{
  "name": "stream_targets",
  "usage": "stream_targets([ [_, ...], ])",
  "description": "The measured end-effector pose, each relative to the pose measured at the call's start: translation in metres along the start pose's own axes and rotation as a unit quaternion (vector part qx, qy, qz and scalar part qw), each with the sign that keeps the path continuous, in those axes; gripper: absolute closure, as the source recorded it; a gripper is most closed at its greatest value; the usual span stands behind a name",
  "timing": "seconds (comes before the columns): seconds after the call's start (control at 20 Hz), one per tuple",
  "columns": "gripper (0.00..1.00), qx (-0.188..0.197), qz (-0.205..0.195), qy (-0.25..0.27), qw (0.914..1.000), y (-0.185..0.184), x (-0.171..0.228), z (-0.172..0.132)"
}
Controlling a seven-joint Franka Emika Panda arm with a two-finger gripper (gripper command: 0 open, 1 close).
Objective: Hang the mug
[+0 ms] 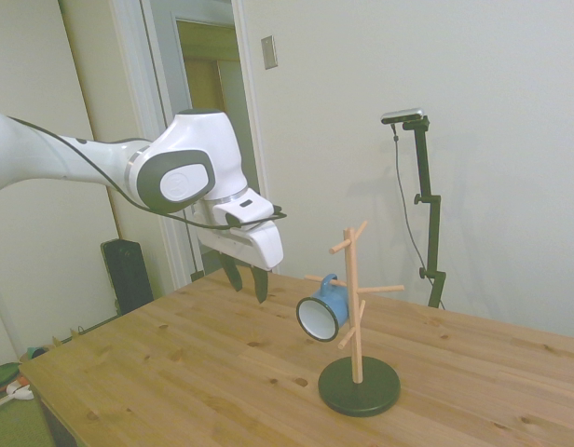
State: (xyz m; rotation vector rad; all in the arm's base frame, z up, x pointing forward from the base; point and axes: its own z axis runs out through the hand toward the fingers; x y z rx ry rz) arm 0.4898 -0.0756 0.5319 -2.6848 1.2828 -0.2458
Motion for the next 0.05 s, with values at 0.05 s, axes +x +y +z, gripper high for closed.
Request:
stream_targets([
  [0.05, 0.00, -0.007, -0.003, 0.002, 1.0000, -0.0037, -0.0078, 0.0061],
])
